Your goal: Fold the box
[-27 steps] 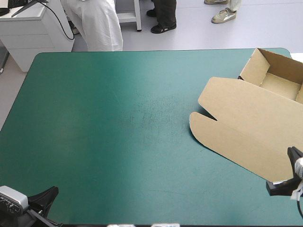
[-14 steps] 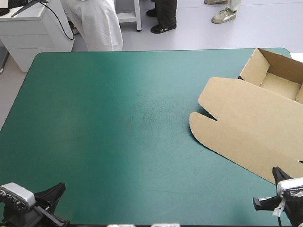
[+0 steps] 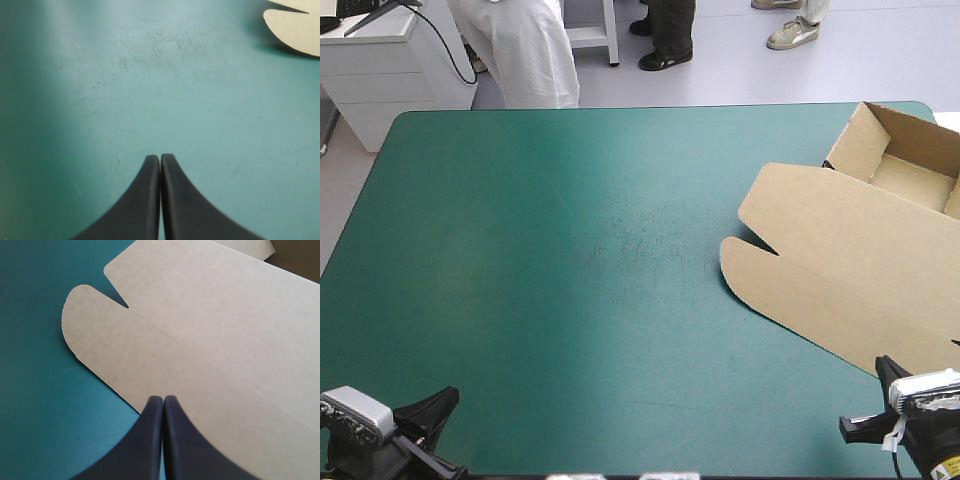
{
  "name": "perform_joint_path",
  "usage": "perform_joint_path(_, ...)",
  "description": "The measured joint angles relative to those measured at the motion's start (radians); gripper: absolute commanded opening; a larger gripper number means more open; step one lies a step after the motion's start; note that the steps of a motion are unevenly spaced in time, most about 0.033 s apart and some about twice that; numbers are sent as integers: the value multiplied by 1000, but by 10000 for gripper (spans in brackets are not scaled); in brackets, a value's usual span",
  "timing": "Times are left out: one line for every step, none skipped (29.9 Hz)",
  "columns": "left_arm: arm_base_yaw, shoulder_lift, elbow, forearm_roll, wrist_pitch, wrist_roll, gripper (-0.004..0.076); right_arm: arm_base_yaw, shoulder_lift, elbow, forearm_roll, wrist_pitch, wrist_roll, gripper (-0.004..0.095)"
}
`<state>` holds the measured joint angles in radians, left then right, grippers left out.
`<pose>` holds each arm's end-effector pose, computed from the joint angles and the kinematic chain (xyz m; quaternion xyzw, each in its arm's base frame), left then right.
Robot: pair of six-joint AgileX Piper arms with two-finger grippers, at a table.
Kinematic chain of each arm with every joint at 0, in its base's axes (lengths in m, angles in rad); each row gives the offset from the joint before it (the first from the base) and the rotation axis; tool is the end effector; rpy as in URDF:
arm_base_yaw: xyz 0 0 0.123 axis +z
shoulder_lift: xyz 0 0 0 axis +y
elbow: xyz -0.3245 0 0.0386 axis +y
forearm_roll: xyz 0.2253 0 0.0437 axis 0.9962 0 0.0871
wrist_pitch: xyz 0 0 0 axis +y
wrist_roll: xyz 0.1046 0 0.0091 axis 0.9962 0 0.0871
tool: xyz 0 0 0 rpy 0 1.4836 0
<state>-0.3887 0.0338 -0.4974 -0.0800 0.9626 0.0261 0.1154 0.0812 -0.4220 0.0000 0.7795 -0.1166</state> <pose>-0.0442 0.0107 0.2705 0.1710 0.8184 -0.1380 0.5310 -0.0238 -0.0028 0.2681 -0.0949 0.8143 -0.0003 0.5726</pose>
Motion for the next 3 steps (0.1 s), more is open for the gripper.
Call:
perform_joint_path(0,0,0,0,0,0,-10,0,0,0,0,0,0,-22)
perform_joint_path(0,0,0,0,0,0,-10,0,0,0,0,-1,0,-22)
perform_joint_path(0,0,0,0,0,0,-10,0,0,0,0,-1,0,-22)
